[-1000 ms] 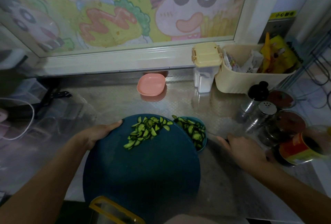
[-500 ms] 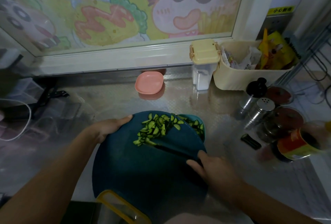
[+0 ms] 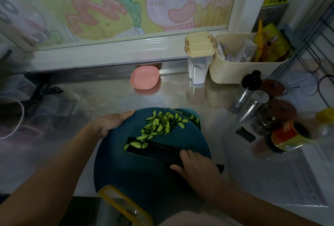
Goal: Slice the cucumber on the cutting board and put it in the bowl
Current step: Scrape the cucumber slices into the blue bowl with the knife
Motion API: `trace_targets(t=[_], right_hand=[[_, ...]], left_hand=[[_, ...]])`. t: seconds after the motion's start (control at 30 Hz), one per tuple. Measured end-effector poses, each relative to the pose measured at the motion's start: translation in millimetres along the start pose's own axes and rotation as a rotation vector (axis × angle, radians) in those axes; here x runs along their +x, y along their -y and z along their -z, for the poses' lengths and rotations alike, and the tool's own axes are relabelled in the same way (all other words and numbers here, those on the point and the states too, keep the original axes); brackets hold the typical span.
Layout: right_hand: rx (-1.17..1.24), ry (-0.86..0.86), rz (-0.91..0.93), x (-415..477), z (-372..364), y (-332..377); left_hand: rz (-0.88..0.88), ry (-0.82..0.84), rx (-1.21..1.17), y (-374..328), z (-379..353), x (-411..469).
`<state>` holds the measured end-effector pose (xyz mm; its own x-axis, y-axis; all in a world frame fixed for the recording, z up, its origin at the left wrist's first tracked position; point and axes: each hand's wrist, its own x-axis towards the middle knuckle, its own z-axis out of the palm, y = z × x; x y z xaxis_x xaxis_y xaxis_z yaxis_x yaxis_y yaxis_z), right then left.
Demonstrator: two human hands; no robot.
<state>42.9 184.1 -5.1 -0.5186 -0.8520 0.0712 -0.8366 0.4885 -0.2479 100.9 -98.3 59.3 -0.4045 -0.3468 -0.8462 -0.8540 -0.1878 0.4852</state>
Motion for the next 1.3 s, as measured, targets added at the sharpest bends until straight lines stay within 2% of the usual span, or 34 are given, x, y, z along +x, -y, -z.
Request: trace_targets(t=[0.17,0.33,0.47,0.7,0.83,1.0,1.13,1.23,1.3], right_hand=[[0.011,0.015,-0.035,3,-5,-5],[-0.026,0.037,-0.048,-2,-8,-10],[0.085,0.112,-0.098,-14,-10,-15],[0.114,0.073,-0.154,-28,-13,-26],[0.128,0.228,-0.234,-31,-6,-35],[0.090,0.245,-0.238,-35,-6,-42],[0.100,0.256,-0.160,-34,3,-50],[0.128,0.382,-0.129,-32,13,-54],[0.117,0.371,-0.156,-33,10,-59]], left_hand=[[-0.013,0.004,-0.009,4,-1,-4],[-0.048,-0.089,0.006,12,-2,-6],[-0.072,-0.091,0.020,14,-3,-7],[-0.064,-0.123,0.060,13,-3,-5],[-0.066,-0.146,0.076,15,-6,-4],[-0.059,-0.138,0.077,17,-4,-1],[-0.059,-0.162,0.098,29,5,2],[-0.061,-0.149,0.094,34,11,2],[-0.066,-0.133,0.099,35,12,3]])
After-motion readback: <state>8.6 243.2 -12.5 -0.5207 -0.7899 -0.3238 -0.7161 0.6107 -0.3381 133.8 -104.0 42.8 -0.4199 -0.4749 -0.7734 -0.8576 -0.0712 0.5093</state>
